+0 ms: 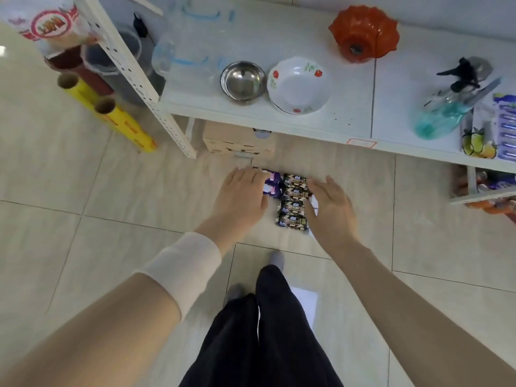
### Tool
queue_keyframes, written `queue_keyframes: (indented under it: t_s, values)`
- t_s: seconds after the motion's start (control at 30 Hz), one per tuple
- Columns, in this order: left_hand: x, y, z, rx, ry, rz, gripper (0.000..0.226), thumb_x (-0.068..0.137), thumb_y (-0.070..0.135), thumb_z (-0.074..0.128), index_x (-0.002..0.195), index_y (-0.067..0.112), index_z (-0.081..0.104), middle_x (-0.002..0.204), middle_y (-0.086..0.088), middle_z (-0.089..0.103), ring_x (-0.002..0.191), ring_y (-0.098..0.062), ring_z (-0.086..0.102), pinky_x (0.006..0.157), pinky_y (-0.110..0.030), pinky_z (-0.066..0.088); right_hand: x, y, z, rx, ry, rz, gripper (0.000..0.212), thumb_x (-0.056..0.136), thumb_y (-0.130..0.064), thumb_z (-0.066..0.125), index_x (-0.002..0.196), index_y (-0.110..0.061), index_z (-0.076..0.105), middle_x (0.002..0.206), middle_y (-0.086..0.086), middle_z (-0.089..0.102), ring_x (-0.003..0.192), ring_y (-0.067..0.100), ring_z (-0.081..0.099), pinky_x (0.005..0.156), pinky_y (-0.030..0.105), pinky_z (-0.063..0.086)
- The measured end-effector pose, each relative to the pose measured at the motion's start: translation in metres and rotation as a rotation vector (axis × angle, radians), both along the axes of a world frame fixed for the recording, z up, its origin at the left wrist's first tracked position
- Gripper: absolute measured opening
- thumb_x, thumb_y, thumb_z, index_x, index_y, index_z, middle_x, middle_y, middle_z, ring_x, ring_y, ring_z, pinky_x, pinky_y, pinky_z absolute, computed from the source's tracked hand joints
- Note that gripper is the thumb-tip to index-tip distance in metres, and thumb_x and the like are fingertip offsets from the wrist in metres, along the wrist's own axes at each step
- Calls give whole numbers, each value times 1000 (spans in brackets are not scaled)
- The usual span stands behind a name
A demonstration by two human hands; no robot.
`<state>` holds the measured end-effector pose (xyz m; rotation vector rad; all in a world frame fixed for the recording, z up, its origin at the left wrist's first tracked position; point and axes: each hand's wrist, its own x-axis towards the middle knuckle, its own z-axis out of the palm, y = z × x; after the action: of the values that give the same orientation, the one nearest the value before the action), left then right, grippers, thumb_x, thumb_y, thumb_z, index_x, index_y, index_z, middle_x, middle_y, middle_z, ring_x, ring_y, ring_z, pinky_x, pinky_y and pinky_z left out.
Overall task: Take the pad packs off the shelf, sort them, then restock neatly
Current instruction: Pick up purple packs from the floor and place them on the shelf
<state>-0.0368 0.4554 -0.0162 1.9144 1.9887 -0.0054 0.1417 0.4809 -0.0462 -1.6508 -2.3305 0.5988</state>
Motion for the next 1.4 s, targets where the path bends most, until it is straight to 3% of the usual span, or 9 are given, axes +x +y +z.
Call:
queue_keyframes:
  t_s: [0.27,0.57,0.67,0.83,0.97,1.1,1.3,1.4]
  values:
    - [-4,17,-150,-165,-42,9,49,97,26,37,144,17,25,148,-2,30,139,-19,21,114,-31,8,4,39,-131,-254,-196,101,44,97,-27,41,140,-18,39,148,-3,36,142,16,17,113,31,16]
    - [-40,65,-403,-166,-20,-100,47,94,27,45,139,16,35,143,-4,38,133,-22,32,111,-31,19,-26,108,-367,-301,-219,270,44,96,-23,46,139,-14,41,146,3,39,141,18,23,115,33,20]
    - [-54,89,-492,-131,-41,-117,51,91,30,52,138,16,37,141,-5,40,131,-23,35,107,-32,23,-37,145,-449,-268,-217,310,45,96,-24,47,139,-13,41,146,4,38,139,19,25,113,28,17]
    - [-72,124,-604,-25,-76,-197,62,82,33,66,136,12,43,142,-10,41,130,-29,38,105,-39,29,-50,208,-556,-161,-184,387,41,92,-19,55,131,-7,51,139,11,47,132,29,37,112,41,29]
    - [-84,145,-661,229,-96,-258,75,62,36,82,125,6,54,125,-17,55,112,-38,54,92,-45,43,-46,234,-611,-35,-141,506,36,88,-22,56,119,-5,62,129,15,57,122,38,49,100,46,41]
    - [-89,155,-699,362,-89,-336,82,58,46,77,126,11,48,124,-15,55,115,-29,44,96,-40,40,-41,242,-641,44,-115,550,46,86,-36,43,115,-8,65,126,18,57,116,38,54,95,45,45]
    - [-88,167,-720,380,-219,-297,67,71,49,58,126,13,44,121,-13,48,113,-26,38,97,-31,35,-49,252,-652,77,-71,512,50,83,-45,43,114,-12,65,129,20,52,117,36,50,94,40,45]
    - [-92,168,-725,332,-313,-313,70,70,38,73,128,16,42,130,-11,42,120,-27,42,101,-35,38,-52,259,-658,91,-69,502,53,80,-47,49,115,-11,64,129,20,52,117,38,50,97,43,43]
